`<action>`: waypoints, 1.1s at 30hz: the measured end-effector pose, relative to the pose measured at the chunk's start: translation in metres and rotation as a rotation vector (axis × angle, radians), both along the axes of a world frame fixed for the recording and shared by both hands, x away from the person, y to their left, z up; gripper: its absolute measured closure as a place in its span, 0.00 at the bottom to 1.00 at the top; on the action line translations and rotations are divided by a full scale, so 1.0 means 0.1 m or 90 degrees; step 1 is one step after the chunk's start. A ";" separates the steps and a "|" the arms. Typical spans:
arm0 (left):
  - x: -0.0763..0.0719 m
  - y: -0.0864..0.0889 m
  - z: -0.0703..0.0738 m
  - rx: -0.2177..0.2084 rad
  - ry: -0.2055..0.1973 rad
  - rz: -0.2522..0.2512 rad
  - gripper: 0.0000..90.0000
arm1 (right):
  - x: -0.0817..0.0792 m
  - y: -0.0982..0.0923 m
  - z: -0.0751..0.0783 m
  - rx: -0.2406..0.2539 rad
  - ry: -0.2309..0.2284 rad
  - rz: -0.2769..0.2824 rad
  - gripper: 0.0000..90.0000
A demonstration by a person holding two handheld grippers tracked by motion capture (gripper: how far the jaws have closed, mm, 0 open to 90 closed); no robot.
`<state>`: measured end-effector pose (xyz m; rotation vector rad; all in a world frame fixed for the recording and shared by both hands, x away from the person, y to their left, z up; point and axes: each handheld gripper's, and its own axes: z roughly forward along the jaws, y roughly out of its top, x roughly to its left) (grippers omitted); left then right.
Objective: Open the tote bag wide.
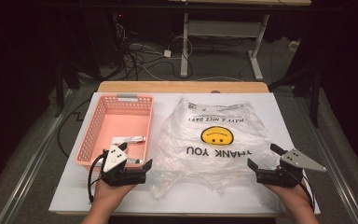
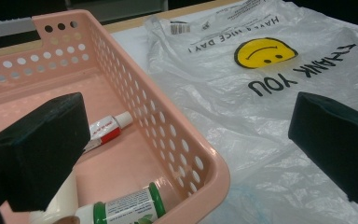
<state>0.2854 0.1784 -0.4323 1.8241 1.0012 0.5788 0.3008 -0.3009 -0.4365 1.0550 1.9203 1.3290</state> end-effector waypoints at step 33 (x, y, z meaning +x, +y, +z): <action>0.03 0.02 -0.01 0.010 0.007 -0.004 0.00 | 0.19 -0.37 -0.08 -0.026 0.060 -0.076 0.08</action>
